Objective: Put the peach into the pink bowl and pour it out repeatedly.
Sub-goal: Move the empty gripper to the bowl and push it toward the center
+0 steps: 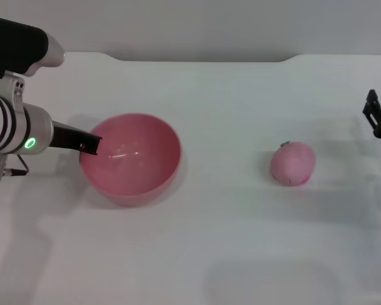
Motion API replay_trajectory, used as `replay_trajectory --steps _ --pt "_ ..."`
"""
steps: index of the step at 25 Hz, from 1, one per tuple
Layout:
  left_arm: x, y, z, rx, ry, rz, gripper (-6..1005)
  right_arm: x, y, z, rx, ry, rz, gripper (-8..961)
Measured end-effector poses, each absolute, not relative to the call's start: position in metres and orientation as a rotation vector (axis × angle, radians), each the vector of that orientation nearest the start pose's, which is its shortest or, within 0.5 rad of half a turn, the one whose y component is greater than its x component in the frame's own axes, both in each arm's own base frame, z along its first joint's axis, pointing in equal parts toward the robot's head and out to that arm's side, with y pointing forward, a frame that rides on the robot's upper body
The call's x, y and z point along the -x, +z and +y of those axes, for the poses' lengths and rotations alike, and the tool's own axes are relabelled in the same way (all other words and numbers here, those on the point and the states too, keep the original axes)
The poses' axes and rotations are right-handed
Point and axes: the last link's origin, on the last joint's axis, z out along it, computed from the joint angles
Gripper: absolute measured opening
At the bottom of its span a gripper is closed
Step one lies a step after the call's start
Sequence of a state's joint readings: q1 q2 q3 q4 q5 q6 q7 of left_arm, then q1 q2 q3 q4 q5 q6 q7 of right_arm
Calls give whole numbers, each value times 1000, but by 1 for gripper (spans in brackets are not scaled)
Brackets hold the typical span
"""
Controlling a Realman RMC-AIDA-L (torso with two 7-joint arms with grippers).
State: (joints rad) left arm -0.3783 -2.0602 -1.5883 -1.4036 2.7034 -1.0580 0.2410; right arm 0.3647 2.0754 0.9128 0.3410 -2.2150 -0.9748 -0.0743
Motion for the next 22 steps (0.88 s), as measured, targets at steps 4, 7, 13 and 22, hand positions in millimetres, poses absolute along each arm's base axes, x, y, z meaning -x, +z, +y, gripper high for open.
replay_trajectory --steps 4,7,13,22 --pt "222 5 368 2138 167 -1050 48 -333 -32 338 1586 523 683 757" --pt "221 6 369 2136 160 -1048 47 -328 -30 345 1612 526 725 757" --pt "219 8 369 2130 146 -1039 47 -314 -20 360 1665 463 783 757" --pt "211 13 371 2130 113 -1011 48 -283 7 378 1775 329 875 757"
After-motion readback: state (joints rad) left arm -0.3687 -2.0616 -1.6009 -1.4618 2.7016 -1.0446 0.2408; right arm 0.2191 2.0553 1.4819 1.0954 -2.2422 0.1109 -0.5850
